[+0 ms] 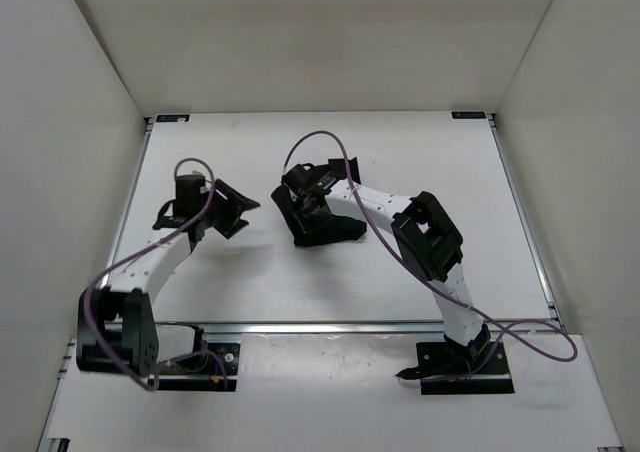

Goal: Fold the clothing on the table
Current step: Fold the skirt

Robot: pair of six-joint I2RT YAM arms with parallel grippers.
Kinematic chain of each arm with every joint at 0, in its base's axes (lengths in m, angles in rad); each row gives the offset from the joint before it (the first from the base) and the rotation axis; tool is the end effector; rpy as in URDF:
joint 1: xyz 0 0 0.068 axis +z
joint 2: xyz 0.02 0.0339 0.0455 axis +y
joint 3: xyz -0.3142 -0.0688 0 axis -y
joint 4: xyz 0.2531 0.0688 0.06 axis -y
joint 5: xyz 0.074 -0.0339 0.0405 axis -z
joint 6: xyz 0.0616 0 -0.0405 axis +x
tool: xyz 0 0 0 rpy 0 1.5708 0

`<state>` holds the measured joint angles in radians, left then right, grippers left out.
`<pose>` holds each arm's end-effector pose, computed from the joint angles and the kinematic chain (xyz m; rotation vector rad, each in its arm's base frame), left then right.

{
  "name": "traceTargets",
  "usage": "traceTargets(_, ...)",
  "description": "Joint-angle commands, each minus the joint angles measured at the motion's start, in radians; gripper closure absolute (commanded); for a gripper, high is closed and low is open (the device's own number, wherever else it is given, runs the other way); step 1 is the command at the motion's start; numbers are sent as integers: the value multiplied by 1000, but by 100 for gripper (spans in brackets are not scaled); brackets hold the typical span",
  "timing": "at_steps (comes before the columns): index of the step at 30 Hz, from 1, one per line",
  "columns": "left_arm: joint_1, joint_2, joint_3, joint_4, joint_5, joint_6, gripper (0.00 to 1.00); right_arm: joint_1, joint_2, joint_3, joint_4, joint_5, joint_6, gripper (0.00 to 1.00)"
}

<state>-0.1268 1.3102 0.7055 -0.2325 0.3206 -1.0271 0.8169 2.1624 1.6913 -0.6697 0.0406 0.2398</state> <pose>0.2654 -0.0534 0.2242 -0.9687 2.3693 -0.8816 0.3471 0.3661 0.1897 -0.7678 2.6292 0.2535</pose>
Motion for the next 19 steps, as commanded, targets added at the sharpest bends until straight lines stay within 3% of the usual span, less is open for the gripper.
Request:
traceTargets(1, 49, -156, 72, -59, -75, -18, 29, 1, -12, 57, -76, 15, 0, 73)
traceTargets(3, 78, -207, 83, -79, -100, -34, 29, 16, -70, 54, -41, -24, -25, 73)
traceTargets(5, 98, -274, 66, -71, -101, -47, 29, -4, -154, 18, -12, -92, -5, 52)
traceTargets(7, 127, -298, 60, -71, -89, -56, 29, -27, -212, -4, -5, -140, 39, 48)
traceTargets(14, 154, -318, 43, -62, -48, -57, 29, -105, -468, -131, 36, -177, 47, 41)
traceTargets(19, 145, -313, 38, -57, -49, -62, 28, -168, -521, -168, -14, -157, -2, 45)
